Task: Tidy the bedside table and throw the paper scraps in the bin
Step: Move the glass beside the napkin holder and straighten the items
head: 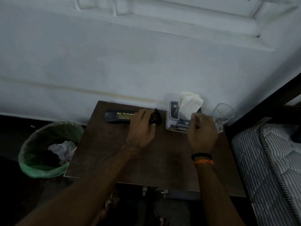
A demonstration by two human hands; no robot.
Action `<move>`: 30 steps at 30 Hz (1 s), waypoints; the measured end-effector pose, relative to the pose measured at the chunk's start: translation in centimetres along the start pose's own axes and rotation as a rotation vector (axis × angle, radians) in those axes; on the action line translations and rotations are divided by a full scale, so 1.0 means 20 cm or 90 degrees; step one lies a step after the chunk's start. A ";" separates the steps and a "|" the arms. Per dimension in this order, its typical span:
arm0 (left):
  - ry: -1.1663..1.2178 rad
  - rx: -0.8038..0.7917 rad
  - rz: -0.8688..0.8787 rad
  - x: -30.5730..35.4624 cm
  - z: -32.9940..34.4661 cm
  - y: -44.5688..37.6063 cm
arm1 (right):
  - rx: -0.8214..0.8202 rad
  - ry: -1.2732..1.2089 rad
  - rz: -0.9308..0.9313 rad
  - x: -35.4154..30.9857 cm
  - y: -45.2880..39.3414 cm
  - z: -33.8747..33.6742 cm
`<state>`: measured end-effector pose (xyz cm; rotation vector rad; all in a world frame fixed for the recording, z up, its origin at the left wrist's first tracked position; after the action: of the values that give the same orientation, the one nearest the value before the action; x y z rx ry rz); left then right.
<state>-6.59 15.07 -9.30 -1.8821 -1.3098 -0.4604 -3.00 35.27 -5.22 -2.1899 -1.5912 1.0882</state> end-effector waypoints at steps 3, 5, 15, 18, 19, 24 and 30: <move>-0.088 -0.052 -0.074 -0.17 -0.12 -0.01 | -0.127 -0.037 -0.096 -0.13 0.06 0.07; -0.144 -0.091 -0.116 -0.28 -0.19 -0.02 | -0.243 -0.032 -0.129 -0.22 0.11 0.15; -0.203 -0.162 -0.074 -0.53 -0.31 -0.11 | -0.410 0.051 -0.096 -0.32 0.24 0.41; -0.173 -0.167 -0.061 -0.54 -0.34 -0.16 | -0.392 0.063 -0.073 -0.33 0.24 0.44; -0.163 -0.166 -0.057 -0.55 -0.35 -0.17 | -0.390 0.063 -0.066 -0.33 0.24 0.44; -0.135 -0.178 -0.052 -0.57 -0.37 -0.20 | -0.423 0.076 -0.065 -0.31 0.24 0.49; -0.143 -0.195 -0.057 -0.57 -0.38 -0.24 | -0.421 0.078 -0.101 -0.34 0.24 0.50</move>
<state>-14.51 2.91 -10.23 -2.1838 -1.5472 -0.5331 -7.21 24.97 -12.11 -2.3716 -2.2483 0.3951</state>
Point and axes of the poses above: each hand's wrist, its own y-axis away from the middle knuckle, its own z-axis out of the palm, x = y × z, the point moved 2 cm from there along -y, towards the middle knuckle, and after that the axes turned 6 degrees about y, right-handed, at the moved point
